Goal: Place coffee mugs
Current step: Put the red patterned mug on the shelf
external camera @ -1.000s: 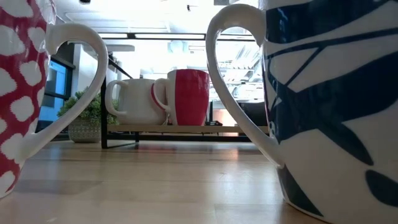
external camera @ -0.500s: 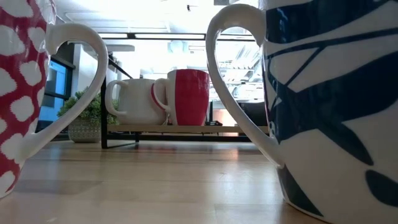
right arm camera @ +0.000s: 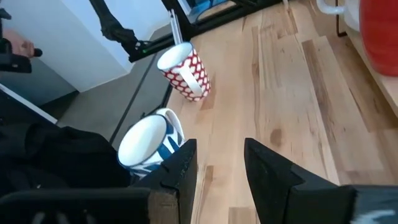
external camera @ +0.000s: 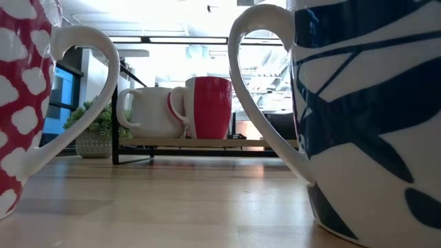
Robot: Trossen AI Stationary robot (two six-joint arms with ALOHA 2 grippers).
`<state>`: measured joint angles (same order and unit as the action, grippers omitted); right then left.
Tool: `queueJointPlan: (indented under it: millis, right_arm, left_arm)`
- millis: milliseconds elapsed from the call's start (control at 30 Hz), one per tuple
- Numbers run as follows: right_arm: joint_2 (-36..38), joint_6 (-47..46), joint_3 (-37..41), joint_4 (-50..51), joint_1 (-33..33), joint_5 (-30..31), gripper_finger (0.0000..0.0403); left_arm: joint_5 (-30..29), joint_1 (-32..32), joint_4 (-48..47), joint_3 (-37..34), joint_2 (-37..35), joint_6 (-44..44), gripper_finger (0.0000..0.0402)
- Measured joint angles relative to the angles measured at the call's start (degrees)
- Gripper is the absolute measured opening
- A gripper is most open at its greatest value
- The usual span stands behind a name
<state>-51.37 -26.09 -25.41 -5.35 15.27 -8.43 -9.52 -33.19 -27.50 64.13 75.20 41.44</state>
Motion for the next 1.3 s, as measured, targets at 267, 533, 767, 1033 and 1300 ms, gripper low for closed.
queueJointPlan:
  millis: [267,533,767,1033,1300]
  right_arm:
    - [0.02,-0.02,0.0,3.02,0.0,0.02,0.0114]
    - [0.02,-0.02,0.0,3.99,0.0,1.0,0.0114]
    - [0.04,3.57,0.0,4.9,0.0,6.64,0.0114]
    - [0.04,4.05,0.0,5.64,0.0,6.71,0.0114]
    - [0.04,4.09,0.0,6.26,0.0,5.4,0.0114]
  left_arm:
    - [0.56,-1.65,-10.96,7.01,8.01,2.17,0.0145]
    - [4.36,-3.02,-16.02,11.81,15.67,5.32,0.0145]
    - [10.15,-3.37,-17.39,11.99,20.91,9.22,0.0145]
    - [11.92,-3.36,-18.76,12.01,22.51,11.7,0.0145]
    - [10.45,-3.22,-19.65,11.95,22.66,13.98,0.0145]
